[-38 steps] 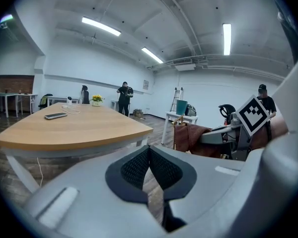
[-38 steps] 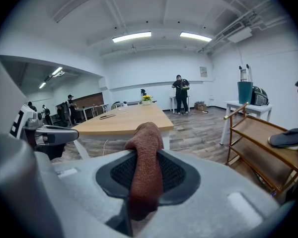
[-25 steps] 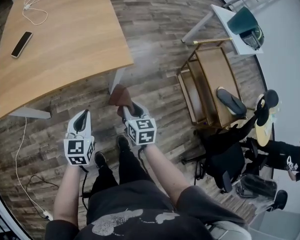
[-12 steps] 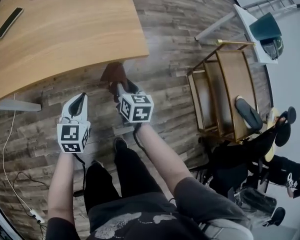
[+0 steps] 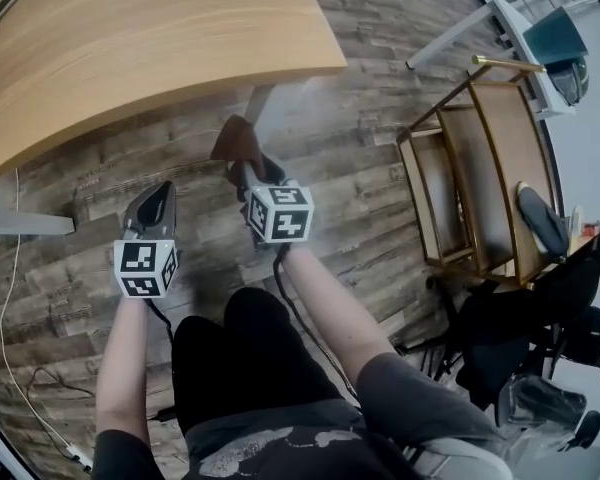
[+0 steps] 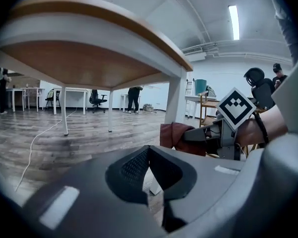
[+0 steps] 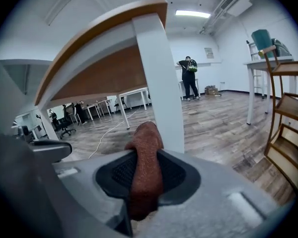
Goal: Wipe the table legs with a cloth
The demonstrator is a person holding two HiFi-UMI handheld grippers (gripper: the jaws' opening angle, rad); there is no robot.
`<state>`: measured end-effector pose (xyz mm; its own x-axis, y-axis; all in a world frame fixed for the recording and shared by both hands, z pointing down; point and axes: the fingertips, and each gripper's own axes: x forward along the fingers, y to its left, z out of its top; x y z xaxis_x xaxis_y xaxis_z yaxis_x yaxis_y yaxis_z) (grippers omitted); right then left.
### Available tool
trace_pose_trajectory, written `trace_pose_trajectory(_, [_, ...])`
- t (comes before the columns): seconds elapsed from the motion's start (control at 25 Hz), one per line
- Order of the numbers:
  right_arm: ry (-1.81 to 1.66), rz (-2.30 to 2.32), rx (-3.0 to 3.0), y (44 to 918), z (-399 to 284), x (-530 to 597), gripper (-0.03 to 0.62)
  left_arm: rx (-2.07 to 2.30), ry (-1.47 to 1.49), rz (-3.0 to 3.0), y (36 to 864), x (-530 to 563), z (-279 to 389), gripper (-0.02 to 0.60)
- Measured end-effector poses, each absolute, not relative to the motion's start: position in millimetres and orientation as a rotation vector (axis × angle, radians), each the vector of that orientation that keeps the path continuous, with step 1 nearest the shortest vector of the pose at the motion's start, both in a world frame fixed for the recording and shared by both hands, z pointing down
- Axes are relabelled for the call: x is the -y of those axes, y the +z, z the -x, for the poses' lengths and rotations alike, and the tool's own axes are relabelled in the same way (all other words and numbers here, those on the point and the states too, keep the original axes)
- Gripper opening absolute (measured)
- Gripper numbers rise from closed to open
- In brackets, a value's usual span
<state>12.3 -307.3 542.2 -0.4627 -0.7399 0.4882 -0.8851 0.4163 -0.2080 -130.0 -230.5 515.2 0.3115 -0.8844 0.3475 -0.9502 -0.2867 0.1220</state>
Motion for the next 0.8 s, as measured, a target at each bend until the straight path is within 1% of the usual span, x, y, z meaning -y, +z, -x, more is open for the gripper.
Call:
trace_pose_trajectory(0.28, [0.644,-1.384,2.343,639.4,-9.3,313.3,0.083,1.729,0.248,-2.278,608.8,248.3,157.8,0.018])
trace_pose_trajectory(0.48, [0.559,-1.330,2.346,699.8,-5.1,321.8,0.083,1.710,0.247,-2.305,680.9,259.8,167.4,0.018])
trace_pose_trajectory(0.8, [0.551,-1.310,2.310,776.8,-6.5,323.4,0.083,1.719,0.267,-2.295,757.8,260.0,200.0,0.018])
